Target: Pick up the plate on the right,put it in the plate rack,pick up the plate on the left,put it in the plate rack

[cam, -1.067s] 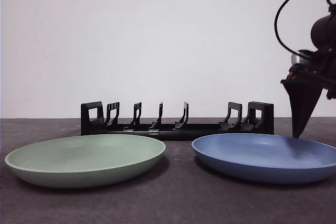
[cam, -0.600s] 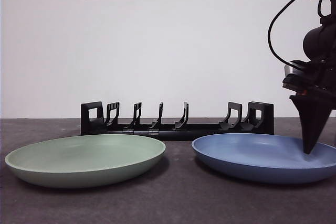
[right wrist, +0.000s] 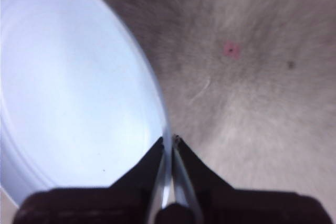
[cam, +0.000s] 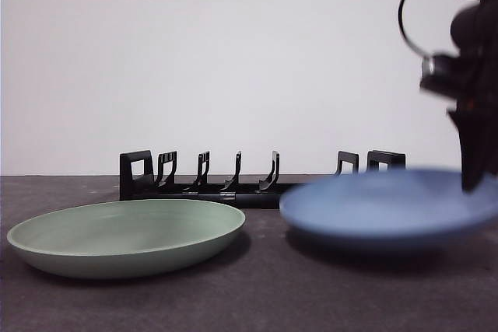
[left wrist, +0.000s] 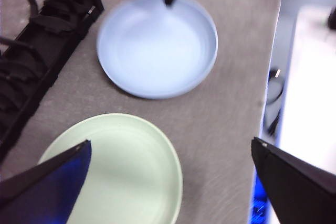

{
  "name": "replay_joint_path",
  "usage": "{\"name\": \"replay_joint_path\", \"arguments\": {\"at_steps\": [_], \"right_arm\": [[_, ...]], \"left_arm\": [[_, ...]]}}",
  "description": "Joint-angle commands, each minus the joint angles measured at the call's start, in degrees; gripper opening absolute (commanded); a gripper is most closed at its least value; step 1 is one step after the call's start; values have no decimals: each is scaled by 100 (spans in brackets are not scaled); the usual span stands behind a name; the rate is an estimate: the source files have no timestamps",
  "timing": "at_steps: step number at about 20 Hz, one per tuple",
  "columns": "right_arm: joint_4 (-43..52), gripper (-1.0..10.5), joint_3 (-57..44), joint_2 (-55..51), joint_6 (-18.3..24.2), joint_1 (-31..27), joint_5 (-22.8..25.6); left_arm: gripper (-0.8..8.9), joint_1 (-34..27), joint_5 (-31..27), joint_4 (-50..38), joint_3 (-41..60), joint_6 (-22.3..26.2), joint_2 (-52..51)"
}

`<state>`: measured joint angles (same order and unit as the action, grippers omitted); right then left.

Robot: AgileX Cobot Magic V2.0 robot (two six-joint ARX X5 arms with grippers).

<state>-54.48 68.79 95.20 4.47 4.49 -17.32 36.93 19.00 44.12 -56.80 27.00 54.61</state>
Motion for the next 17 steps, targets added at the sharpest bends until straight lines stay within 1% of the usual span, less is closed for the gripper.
{"name": "replay_joint_path", "arguments": {"at_steps": [1, 3, 6, 8, 9, 11, 13, 16, 17], "right_arm": [[-428, -16, 444, -424, 31, 0, -140], [-844, -16, 826, -717, 33, 2, -243], [-1394, -16, 1316, -1019, 28, 7, -498], [-1698, -16, 1499, -1145, 28, 7, -745], [-1840, -16, 1578, -1187, 33, 13, -885], [-1969, -16, 1674, -1305, 28, 166, -951], [-2009, -16, 1687, -1403, 7, 280, -951], [-2048, -16, 1687, -1436, 2, 485, -957], [-2052, -16, 1687, -1436, 2, 529, -953]], "left_arm": [[660, 485, -597, -181, -2, 874, 162], [660, 914, -1189, -444, -2, 1325, 289], [660, 1550, -2284, -1104, -2, 2216, 507], [660, 1856, -2850, -1550, -2, 2789, 654], [660, 1956, -2981, -1733, -2, 3101, 721], [659, 2122, -3025, -2000, -2, 3633, 868], [659, 2240, -3257, -2190, -2, 3915, 1038], [646, 2323, -3432, -2330, -2, 4282, 1228], [571, 2374, -3467, -2328, -2, 4321, 1279]]}}
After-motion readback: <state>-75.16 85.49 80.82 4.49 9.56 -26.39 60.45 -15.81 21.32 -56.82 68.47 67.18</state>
